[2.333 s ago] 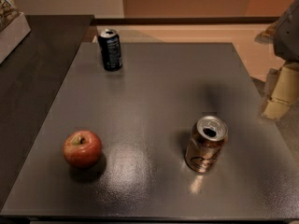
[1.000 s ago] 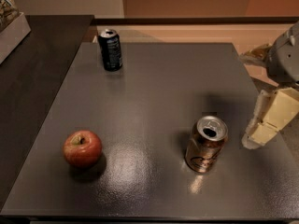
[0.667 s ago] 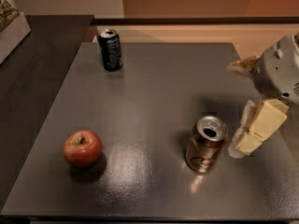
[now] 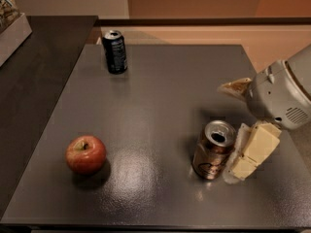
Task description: Knock orange can over
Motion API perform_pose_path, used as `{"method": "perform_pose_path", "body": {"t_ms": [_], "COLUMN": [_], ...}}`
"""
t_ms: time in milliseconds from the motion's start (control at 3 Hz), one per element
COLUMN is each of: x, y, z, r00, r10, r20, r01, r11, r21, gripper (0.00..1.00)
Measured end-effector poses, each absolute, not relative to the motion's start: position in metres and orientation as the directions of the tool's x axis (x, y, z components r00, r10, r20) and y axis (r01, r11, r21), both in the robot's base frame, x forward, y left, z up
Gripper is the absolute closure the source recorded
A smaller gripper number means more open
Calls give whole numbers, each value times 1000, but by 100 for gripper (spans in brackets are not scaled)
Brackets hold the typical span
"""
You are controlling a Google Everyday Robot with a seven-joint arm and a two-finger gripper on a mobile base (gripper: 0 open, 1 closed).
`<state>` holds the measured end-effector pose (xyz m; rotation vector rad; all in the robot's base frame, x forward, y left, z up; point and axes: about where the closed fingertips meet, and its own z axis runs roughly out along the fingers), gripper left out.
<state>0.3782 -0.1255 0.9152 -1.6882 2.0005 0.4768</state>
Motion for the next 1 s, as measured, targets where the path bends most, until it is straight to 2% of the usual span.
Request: {"method": "perform_pose_path", "body": {"t_ms": [1000], "x": [366], "y": [-116], "z": [894], "r00": [-108], "r10": [-789], "r20": [-605], "r01": [-988], "r11": [153], "r21": [-24], "gripper": [0]}}
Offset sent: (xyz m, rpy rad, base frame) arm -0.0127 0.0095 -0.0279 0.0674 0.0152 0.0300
